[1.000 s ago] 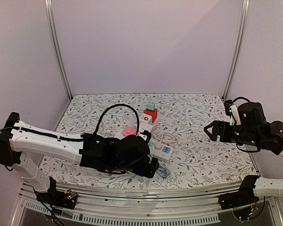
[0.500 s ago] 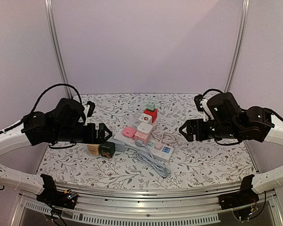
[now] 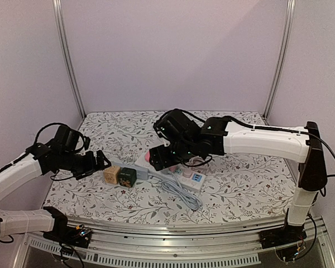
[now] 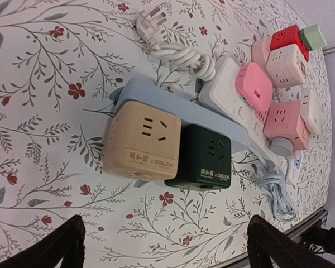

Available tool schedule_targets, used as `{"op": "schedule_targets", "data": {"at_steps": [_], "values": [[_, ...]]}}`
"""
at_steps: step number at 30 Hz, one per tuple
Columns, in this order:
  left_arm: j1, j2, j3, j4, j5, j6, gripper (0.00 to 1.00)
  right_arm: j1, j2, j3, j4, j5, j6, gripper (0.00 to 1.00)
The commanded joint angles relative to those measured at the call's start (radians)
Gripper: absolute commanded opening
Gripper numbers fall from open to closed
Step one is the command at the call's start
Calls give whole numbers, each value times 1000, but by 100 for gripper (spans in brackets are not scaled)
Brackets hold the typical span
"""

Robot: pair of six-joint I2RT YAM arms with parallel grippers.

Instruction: Pull the plug off the socket

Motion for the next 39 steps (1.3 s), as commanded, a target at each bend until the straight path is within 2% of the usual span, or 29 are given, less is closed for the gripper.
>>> {"op": "schedule_targets", "data": {"at_steps": [1,9,14,19,31,39], "values": [[48,18,-70,109,55,-20,100,5,123,141,-46,-61,-53,78],[85,89,-142,264,74,-53,99,4,345,336,-133,-71,-101,75],[89,175,-123,318,74,-16,99,4,440,410,-134,-99,-113,71],[90,244,-84,337,9,32,98,-9,515,486,-128,-118,-118,67],[89,406,-1,408,-1,91,91,-47,583,496,-85,-150,-109,62],[88,492,26,454,50,97,83,-65,605,498,-71,-162,-140,58]]}}
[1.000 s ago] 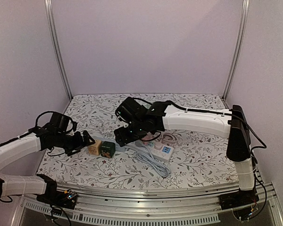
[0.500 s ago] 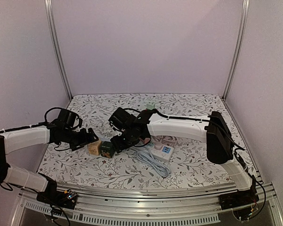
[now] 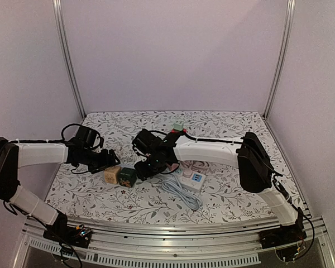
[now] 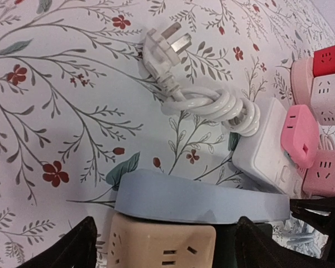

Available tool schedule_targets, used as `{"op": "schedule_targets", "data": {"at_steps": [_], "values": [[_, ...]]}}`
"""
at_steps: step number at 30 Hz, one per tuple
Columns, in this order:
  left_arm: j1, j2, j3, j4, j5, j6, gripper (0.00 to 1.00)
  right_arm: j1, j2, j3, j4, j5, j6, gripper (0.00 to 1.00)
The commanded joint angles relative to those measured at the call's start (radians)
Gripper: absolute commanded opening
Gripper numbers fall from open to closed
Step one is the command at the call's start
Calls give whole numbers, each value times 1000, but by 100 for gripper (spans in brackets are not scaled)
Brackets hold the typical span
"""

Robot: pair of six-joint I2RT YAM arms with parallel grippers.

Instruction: Pull the plug off the socket

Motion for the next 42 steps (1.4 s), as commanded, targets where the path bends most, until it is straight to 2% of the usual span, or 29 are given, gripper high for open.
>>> {"op": "schedule_targets", "data": {"at_steps": [1,11,15,19,24,28,33,39,42], "values": [[10,48,33,48,43,26,82,-14,36,26,22,-22,-28,57],[6,115,32,92,108,23,74,-22,50,27,53,-100,-87,52],[-14,127,28,103,119,5,70,-22,57,27,60,-146,-96,47],[-50,113,21,84,123,-3,69,-21,35,1,65,-124,-87,43],[-154,50,-5,32,81,-25,68,-16,-84,-183,147,-77,-74,40],[-281,-9,-25,-35,4,-60,68,-14,-188,-345,185,-15,-53,40],[-449,-48,-61,-38,-7,-153,68,-2,-340,-581,237,75,-26,41],[-661,-79,-28,-41,-62,-261,69,25,-568,-822,245,138,19,50],[-705,-111,-12,-60,-106,-312,71,35,-684,-915,243,159,62,57]]}}
